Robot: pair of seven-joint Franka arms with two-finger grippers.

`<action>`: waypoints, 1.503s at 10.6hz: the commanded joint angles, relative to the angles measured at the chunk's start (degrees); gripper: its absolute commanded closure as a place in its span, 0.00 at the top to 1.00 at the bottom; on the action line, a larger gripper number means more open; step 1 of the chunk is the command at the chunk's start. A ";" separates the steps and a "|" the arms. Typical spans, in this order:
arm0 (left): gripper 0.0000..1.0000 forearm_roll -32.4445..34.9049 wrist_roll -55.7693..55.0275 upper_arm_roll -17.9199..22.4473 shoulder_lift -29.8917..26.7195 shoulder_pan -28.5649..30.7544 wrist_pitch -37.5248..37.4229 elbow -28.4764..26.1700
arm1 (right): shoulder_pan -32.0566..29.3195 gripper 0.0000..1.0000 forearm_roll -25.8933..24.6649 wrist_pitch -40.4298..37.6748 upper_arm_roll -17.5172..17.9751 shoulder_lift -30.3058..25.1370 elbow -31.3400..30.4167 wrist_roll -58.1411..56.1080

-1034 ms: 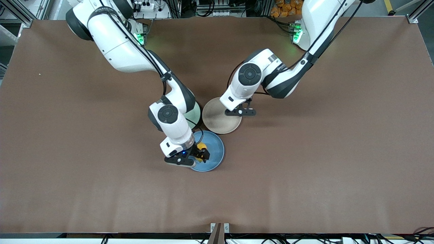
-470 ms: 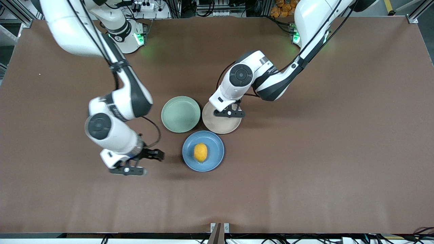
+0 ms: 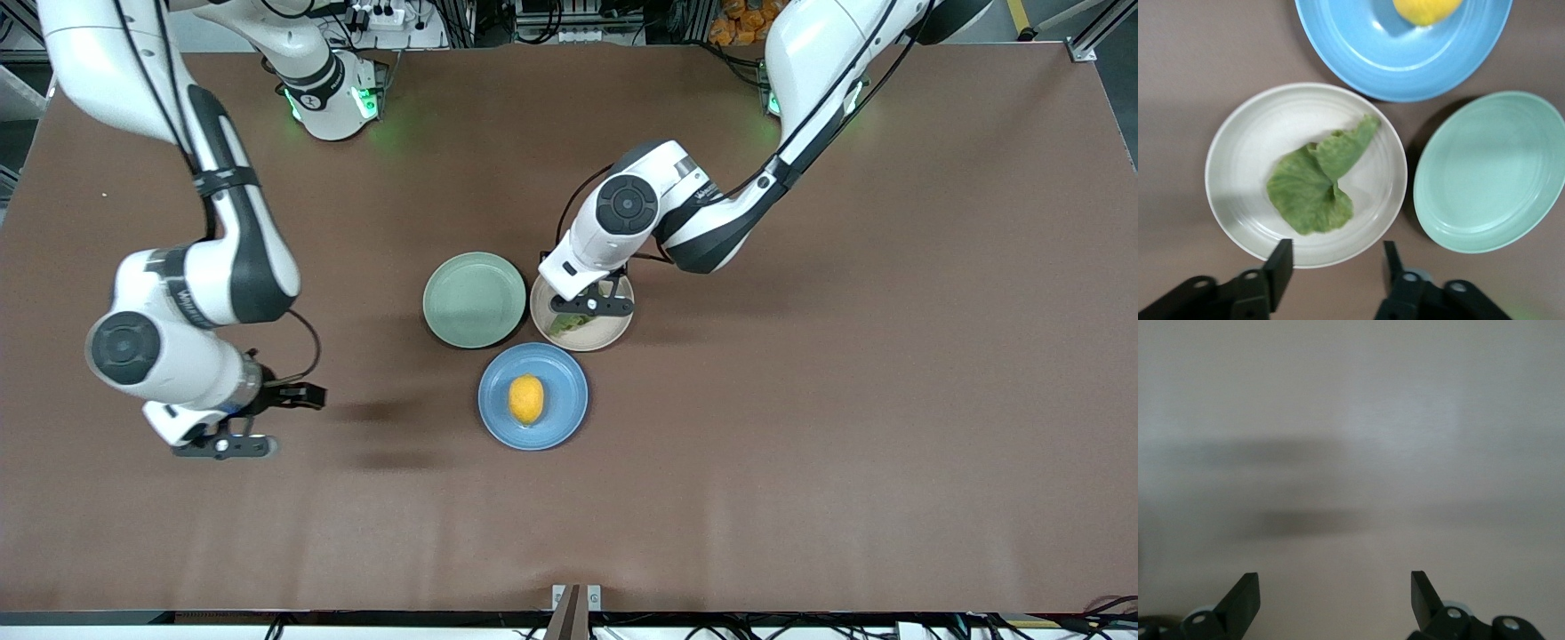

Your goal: Place lemon and lettuce in plates

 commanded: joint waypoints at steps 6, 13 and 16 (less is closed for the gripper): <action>1.00 1.17 -0.57 14.22 -7.57 2.44 -0.50 0.11 | -5.81 1.00 1.05 -4.61 -3.85 -13.58 -10.19 -10.50; 1.00 8.61 0.31 16.97 -8.63 10.07 -3.74 0.02 | -4.15 1.00 0.26 -21.65 -5.69 -23.80 -4.42 -3.91; 1.00 9.78 4.60 16.97 -8.54 14.21 -5.58 -1.12 | -3.27 1.00 0.34 -25.20 -5.69 -25.63 -0.62 -1.00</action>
